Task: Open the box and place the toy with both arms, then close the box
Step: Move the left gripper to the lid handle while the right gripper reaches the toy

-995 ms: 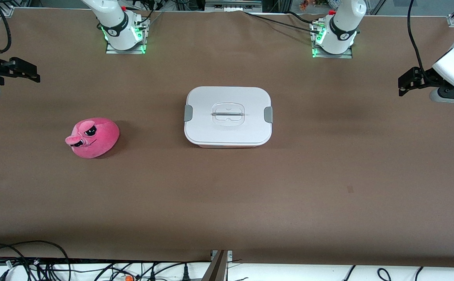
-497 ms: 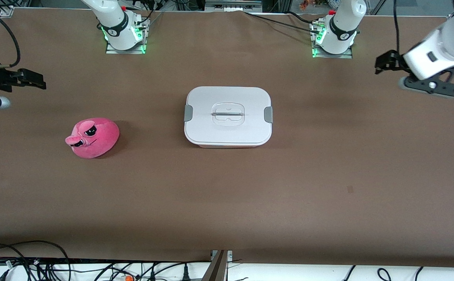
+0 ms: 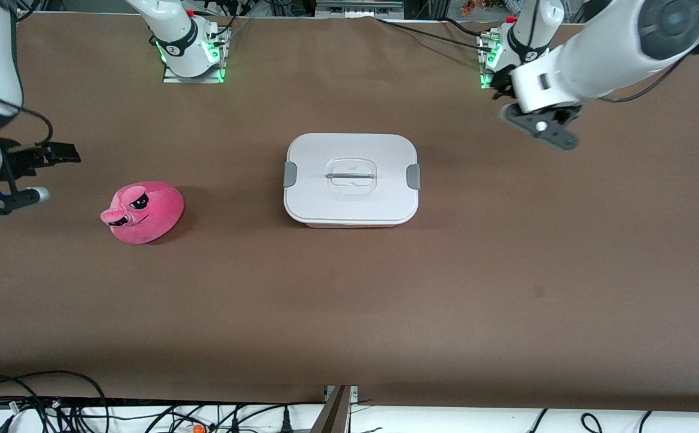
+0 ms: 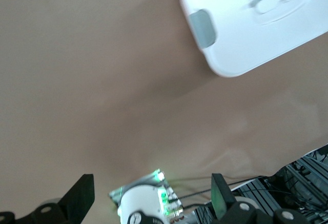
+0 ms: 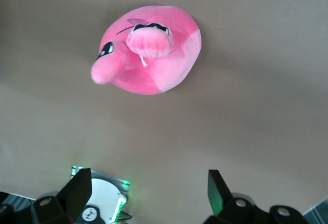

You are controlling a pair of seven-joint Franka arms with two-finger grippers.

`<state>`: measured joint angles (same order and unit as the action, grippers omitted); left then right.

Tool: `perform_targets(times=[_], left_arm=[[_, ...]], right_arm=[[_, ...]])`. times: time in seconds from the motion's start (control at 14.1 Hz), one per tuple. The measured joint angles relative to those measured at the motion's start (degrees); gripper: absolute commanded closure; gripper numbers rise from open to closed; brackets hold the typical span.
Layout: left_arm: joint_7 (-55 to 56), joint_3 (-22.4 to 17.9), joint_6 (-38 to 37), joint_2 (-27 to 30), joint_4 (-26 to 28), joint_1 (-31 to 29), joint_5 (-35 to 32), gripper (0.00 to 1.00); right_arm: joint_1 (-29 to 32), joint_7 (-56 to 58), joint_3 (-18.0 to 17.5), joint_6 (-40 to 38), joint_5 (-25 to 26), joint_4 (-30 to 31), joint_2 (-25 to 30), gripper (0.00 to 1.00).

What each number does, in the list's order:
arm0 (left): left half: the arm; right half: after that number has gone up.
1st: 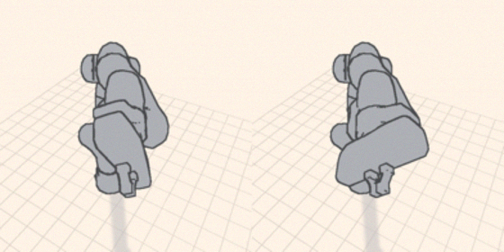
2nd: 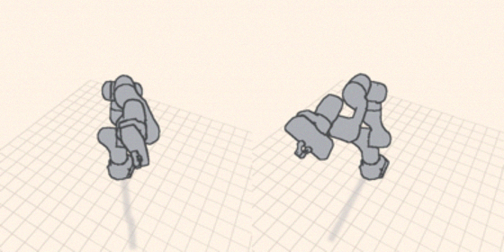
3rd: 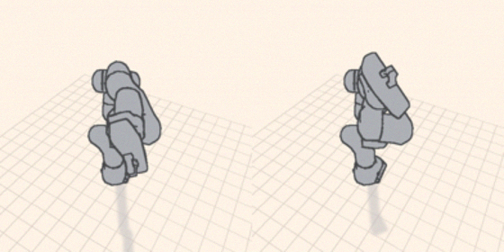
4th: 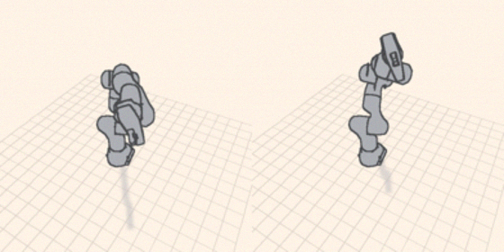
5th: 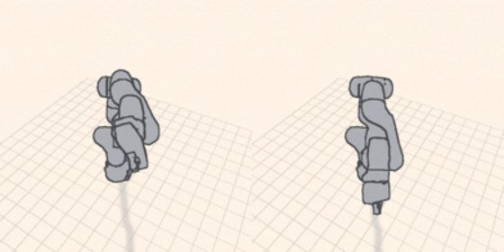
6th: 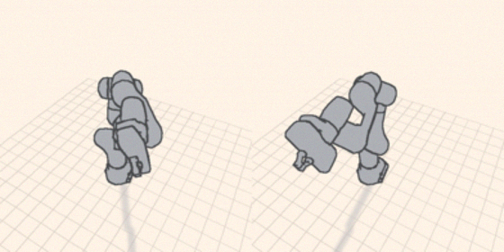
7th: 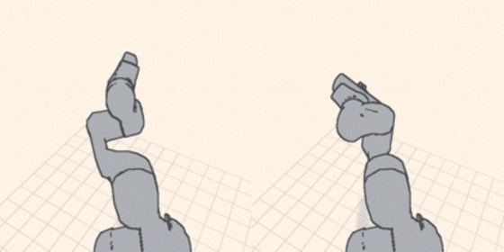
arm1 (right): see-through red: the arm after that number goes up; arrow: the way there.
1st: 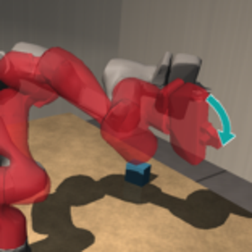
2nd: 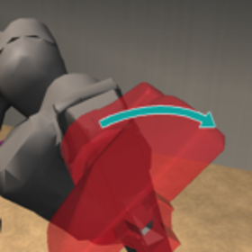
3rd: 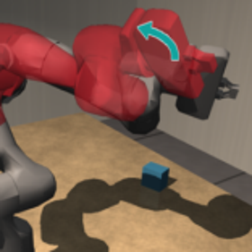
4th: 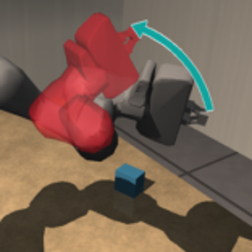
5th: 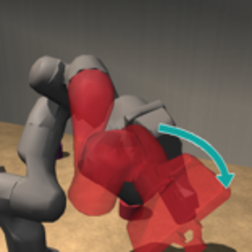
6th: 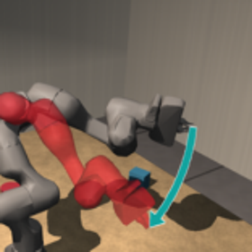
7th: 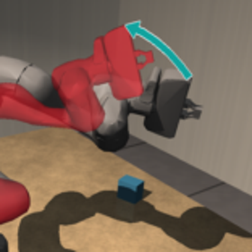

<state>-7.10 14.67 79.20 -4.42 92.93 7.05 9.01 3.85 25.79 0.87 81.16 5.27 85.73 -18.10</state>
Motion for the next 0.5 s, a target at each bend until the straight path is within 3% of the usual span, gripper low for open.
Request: perform_targets(times=[0.28, 0.5], left_arm=[[-10.67, 2.95, 9.75, -7.34, 0.31, 2.01, 0.72, 0.00], [-21.50, 4.86, 14.83, -13.39, 0.36, 2.83, 1.90, 0.00]], right_arm=[[0.11, 10.52, -0.05, 2.60, 0.02, 1.01, -4.61, 0.00], [0.08, 15.05, -0.07, 6.87, 0.03, 5.25, -5.54, 0.00]])
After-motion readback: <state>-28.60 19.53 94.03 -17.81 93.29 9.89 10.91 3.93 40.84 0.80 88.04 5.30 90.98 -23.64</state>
